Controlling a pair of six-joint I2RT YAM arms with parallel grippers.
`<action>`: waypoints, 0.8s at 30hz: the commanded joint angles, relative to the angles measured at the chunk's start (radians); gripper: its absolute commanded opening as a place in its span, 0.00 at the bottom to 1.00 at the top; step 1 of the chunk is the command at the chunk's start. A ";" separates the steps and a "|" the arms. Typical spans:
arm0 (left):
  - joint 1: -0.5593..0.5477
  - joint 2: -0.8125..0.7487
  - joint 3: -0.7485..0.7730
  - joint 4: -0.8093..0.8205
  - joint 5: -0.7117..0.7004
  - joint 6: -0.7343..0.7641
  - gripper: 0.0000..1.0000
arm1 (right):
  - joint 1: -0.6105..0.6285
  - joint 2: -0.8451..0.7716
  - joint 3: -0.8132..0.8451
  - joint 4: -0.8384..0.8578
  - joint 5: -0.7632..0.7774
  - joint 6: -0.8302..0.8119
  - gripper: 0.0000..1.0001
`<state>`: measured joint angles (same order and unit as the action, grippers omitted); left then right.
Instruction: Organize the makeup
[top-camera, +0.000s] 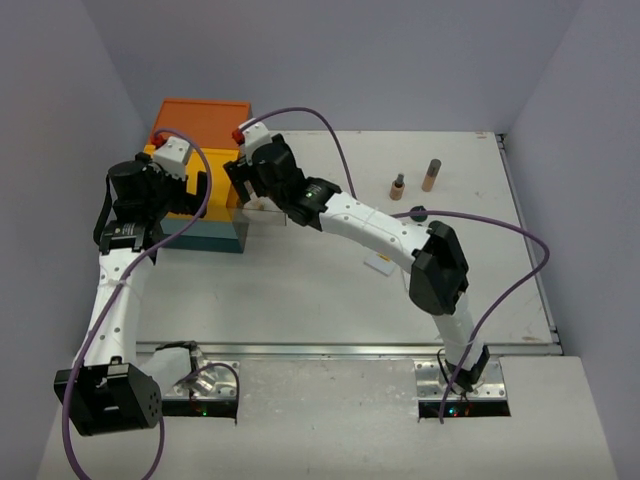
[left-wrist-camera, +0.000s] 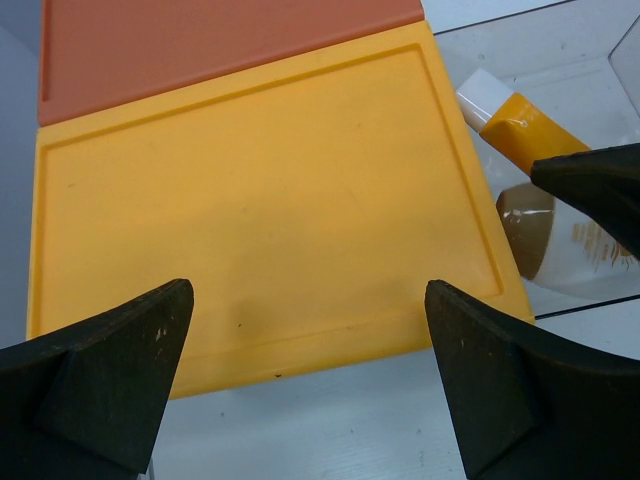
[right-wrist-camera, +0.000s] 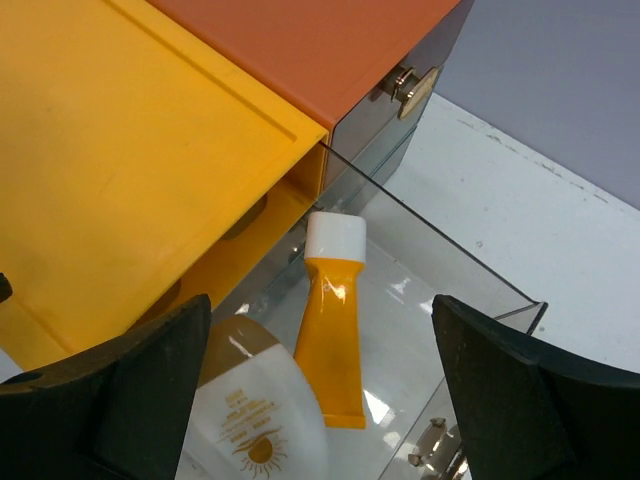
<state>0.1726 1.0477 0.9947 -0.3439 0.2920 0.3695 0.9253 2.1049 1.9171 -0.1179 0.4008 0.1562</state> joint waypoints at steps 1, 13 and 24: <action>0.013 -0.002 0.007 0.039 -0.013 0.011 1.00 | -0.008 -0.133 0.001 0.002 -0.008 -0.001 0.89; 0.028 0.054 0.031 0.070 -0.129 0.002 1.00 | -0.300 -0.382 -0.410 0.045 -0.525 0.492 0.48; 0.044 0.074 0.008 0.092 -0.159 0.005 1.00 | -0.367 -0.305 -0.579 0.310 -0.803 0.789 0.52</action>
<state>0.2047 1.1180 0.9966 -0.2887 0.1581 0.3691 0.5652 1.7564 1.3225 0.0262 -0.2583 0.8138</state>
